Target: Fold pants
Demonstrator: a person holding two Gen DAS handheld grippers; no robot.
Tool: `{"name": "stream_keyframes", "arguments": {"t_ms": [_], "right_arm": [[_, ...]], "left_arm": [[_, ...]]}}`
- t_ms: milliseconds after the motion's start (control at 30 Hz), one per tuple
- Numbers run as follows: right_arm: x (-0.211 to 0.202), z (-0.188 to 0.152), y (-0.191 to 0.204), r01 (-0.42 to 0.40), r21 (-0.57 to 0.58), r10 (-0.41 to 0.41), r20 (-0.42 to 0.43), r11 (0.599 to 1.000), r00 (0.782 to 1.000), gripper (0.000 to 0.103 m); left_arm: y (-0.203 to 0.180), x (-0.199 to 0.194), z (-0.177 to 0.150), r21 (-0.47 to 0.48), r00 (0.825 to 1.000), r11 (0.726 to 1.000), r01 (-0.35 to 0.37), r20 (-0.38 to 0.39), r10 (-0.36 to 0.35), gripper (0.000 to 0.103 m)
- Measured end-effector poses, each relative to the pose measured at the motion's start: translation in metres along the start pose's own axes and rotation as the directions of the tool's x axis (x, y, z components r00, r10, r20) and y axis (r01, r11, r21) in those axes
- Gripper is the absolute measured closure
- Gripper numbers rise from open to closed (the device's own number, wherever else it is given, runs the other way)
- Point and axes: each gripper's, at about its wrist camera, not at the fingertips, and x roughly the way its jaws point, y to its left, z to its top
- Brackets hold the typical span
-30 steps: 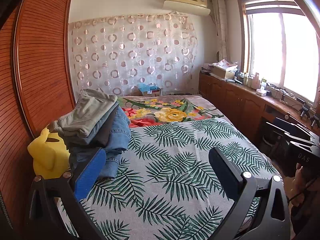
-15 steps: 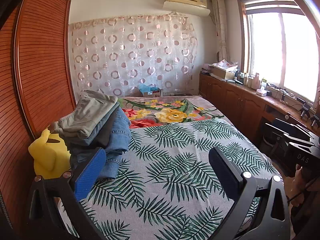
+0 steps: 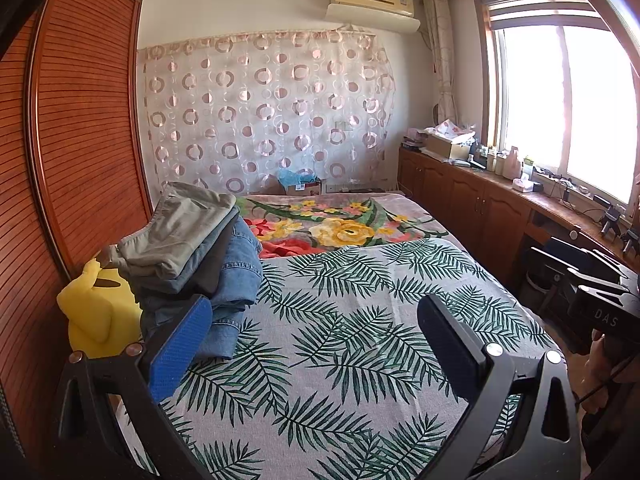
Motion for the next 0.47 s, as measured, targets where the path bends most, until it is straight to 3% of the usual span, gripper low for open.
{"name": "stream_keyframes", "arguments": {"t_ms": [467], "right_arm": [[-0.0004,-0.0004,0.0017,0.002,-0.001,-0.002,0.001,1.0,1.0,0.032]], "left_arm": [[-0.0001,-0.0011,0.0016,-0.002,1.0,1.0,0.003,0.0,-0.003,0.0]]}}
